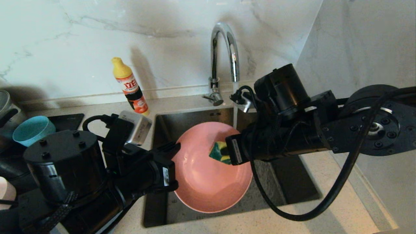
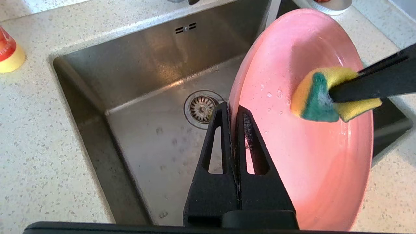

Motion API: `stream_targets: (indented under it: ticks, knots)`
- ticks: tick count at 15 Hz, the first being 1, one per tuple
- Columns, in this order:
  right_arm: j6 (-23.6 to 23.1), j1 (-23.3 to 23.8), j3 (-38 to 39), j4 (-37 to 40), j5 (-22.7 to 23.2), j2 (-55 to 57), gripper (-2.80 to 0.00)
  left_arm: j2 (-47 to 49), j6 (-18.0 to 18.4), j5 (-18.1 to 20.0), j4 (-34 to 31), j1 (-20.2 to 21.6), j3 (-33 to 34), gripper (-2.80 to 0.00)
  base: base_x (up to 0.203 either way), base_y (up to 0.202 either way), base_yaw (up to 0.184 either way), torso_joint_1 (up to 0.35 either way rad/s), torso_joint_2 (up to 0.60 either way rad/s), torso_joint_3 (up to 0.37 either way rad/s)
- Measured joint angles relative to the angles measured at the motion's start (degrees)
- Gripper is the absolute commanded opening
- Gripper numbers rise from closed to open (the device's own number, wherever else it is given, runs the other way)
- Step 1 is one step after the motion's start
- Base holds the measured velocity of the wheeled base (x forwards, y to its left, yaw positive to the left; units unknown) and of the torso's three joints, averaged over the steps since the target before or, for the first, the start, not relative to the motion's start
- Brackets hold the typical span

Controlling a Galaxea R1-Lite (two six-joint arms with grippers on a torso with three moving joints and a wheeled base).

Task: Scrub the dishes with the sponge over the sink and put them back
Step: Wipe the plate

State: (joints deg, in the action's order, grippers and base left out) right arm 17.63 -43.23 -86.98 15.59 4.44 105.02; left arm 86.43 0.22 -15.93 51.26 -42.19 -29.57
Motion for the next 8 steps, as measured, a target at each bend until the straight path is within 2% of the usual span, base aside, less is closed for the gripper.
stream_targets:
  ticks: [8]
  knots:
    - [0.21,-6.25,-0.17,0.31,0.07,2.57,-2.80,0.06,0.03,-0.02,0.24,0.00,0.22,-2.80,0.000,0.000,0.000,0.000,0.00,0.000]
